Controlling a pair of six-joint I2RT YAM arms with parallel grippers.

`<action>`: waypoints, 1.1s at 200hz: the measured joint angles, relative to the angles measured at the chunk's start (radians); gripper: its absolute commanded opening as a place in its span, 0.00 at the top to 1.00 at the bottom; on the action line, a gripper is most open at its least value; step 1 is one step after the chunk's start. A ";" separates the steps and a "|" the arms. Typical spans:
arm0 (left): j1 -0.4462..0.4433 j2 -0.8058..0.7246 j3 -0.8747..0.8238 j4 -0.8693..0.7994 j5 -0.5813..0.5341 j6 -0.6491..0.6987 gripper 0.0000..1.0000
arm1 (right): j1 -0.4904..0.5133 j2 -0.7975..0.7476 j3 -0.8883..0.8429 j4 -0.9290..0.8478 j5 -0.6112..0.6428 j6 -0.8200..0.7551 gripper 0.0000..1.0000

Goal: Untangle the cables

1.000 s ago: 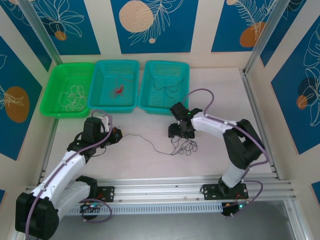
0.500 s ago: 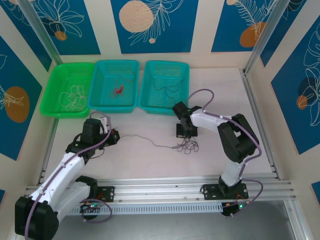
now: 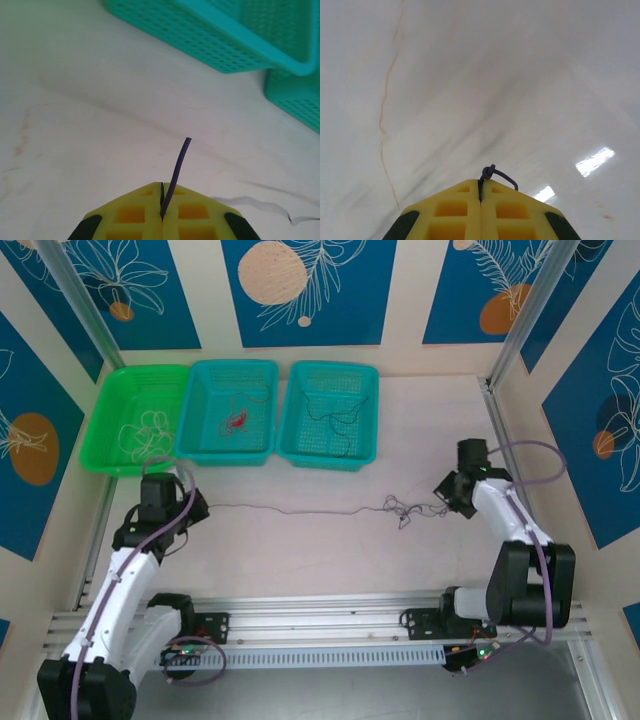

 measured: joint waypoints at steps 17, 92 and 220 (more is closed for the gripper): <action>0.024 -0.018 0.000 -0.039 -0.060 -0.001 1.00 | -0.074 -0.075 -0.003 -0.001 0.004 0.022 1.00; 0.111 -0.034 0.000 -0.143 -0.236 -0.008 1.00 | -0.424 -0.284 0.000 -0.008 -0.050 0.068 1.00; 0.092 -0.102 -0.121 0.127 0.179 -0.066 0.24 | -0.153 -0.251 0.167 -0.024 -0.283 0.103 1.00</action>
